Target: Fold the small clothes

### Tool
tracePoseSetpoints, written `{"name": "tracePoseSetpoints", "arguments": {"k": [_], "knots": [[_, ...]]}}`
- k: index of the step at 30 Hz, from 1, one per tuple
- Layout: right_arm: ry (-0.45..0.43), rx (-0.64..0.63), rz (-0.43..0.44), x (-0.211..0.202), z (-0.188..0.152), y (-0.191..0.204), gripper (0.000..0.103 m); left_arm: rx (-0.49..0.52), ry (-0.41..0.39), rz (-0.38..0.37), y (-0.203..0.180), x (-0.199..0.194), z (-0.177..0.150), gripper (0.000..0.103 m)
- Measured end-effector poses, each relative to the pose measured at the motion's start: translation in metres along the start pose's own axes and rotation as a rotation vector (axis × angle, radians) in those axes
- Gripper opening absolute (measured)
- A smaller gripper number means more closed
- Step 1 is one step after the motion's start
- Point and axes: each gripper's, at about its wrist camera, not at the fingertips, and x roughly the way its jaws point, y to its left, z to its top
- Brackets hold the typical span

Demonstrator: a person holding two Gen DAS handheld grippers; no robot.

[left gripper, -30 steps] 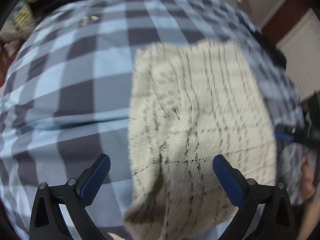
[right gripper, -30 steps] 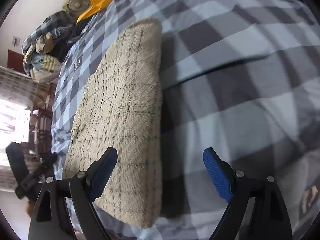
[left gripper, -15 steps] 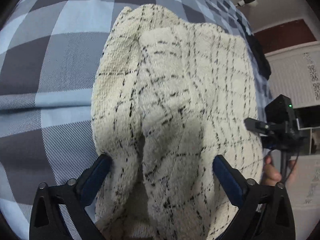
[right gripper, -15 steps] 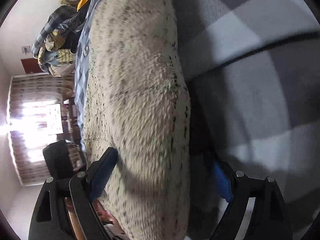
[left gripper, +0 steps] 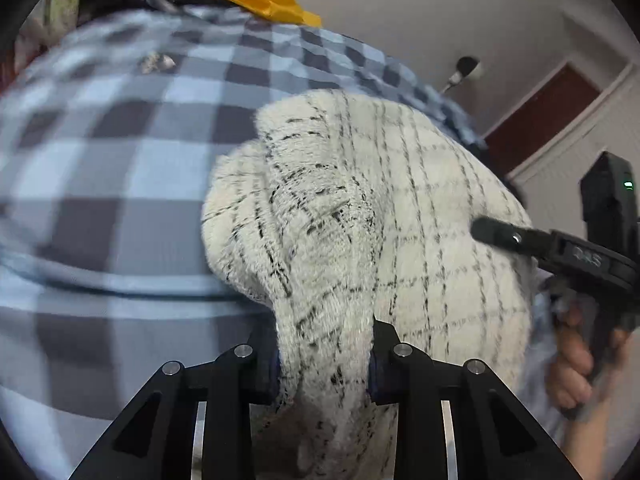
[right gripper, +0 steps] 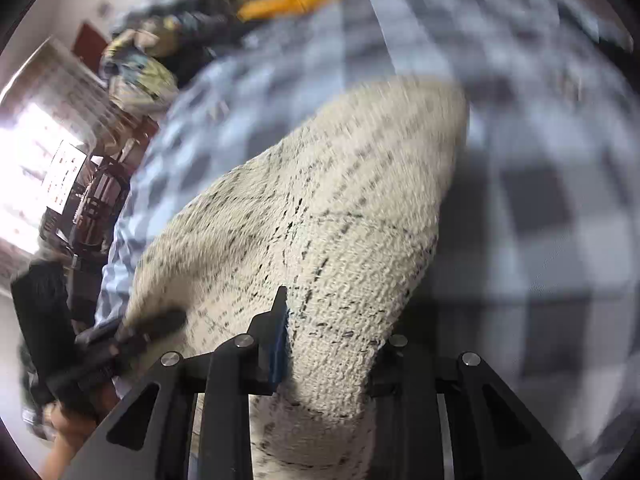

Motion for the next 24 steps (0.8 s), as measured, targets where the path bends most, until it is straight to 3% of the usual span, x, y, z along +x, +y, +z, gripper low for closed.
{"name": "tracePoseSetpoints", "arguments": {"k": [2,3,5,7,8,9,10,12,14,16,19,21,24], "knots": [[-0.011,-0.01,-0.031,-0.008,0.01,-0.007,0.024,-0.02,0.016,-0.041,0.005,0.011,-0.001,0.031],[-0.007,-0.004,-0.048,-0.006,0.012,-0.014,0.024,-0.013,0.027,-0.017,0.005,0.021,-0.003,0.032],[0.024,0.069,-0.032,0.01,0.005,-0.036,0.025,0.043,0.035,0.058,-0.002,0.035,-0.006,0.047],[0.045,0.158,-0.023,0.034,-0.01,-0.054,0.03,0.095,-0.004,0.153,-0.004,0.035,-0.01,0.089],[0.034,0.212,-0.013,0.04,-0.018,-0.066,0.033,0.113,-0.024,0.211,-0.004,0.032,-0.01,0.096],[0.027,0.294,0.022,0.039,-0.023,-0.08,0.048,0.138,-0.038,0.256,-0.007,0.025,-0.01,0.101],[0.036,0.383,0.059,0.036,-0.029,-0.092,0.065,0.169,-0.06,0.298,-0.011,0.016,-0.009,0.101],[0.034,0.503,0.114,0.016,-0.034,-0.104,0.068,0.244,-0.111,0.398,-0.019,-0.005,-0.007,0.101],[-0.085,0.475,0.001,-0.033,-0.038,-0.094,0.068,0.319,-0.158,0.472,-0.03,-0.029,-0.005,0.101],[-0.147,0.414,-0.101,-0.072,-0.044,-0.076,0.07,0.379,-0.231,0.568,-0.046,-0.063,-0.014,0.101],[-0.189,0.285,-0.185,-0.134,-0.065,-0.033,0.07,0.418,-0.292,0.608,-0.058,-0.103,-0.025,0.103],[-0.211,0.2,-0.239,-0.175,-0.091,-0.01,0.07,0.409,-0.322,0.597,-0.065,-0.132,-0.043,0.103],[-0.216,0.061,-0.327,-0.219,-0.124,0.024,0.084,0.379,-0.311,0.545,-0.067,-0.16,-0.072,0.103]]}}
